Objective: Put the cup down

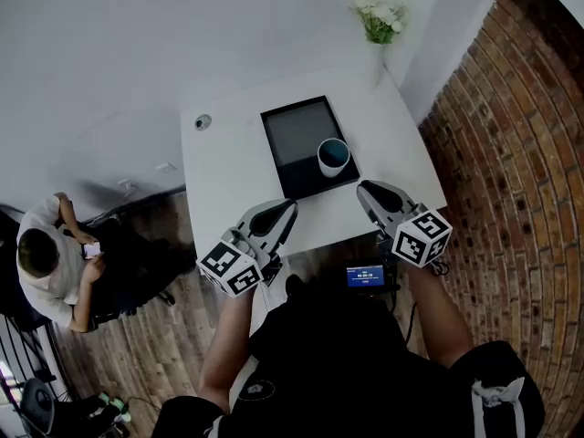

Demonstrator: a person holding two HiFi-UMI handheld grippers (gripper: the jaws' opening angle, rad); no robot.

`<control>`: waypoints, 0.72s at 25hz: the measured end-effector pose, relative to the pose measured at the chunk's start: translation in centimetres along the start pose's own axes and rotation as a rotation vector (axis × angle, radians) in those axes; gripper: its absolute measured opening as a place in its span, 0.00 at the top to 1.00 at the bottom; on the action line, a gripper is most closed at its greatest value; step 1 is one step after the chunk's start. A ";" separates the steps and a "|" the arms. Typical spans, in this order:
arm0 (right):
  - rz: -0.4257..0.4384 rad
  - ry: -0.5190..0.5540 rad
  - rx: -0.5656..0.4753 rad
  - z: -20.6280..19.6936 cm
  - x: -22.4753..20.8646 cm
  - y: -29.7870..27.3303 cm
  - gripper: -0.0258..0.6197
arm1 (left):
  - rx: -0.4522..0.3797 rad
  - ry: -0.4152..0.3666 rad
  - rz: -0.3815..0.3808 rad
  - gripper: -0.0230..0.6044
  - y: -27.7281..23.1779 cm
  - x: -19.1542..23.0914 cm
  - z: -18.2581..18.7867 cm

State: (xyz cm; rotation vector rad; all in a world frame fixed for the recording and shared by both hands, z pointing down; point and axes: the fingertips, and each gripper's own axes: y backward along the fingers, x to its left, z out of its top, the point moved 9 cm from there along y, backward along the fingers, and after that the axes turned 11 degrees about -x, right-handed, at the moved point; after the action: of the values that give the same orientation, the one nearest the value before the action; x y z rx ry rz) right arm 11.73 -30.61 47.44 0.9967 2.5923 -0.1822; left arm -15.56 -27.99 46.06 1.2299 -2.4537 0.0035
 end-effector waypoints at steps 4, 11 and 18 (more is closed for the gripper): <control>0.059 -0.049 -0.071 1.9 2.1 0.8 0.94 | -0.011 0.002 -0.064 0.95 0.2 -1.0 0.6; 0.103 0.001 -0.134 4.0 5.7 1.3 0.94 | -0.106 0.005 -0.232 0.95 0.0 -3.8 2.8; 0.104 0.024 -0.118 3.8 5.4 0.7 0.94 | -0.025 -0.078 -0.184 0.95 -1.0 -3.9 2.7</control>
State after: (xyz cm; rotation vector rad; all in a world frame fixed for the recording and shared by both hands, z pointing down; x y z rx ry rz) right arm 9.58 -27.68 41.93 1.0927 2.5315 0.0094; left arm -13.63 -26.14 42.04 1.4653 -2.3884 -0.1271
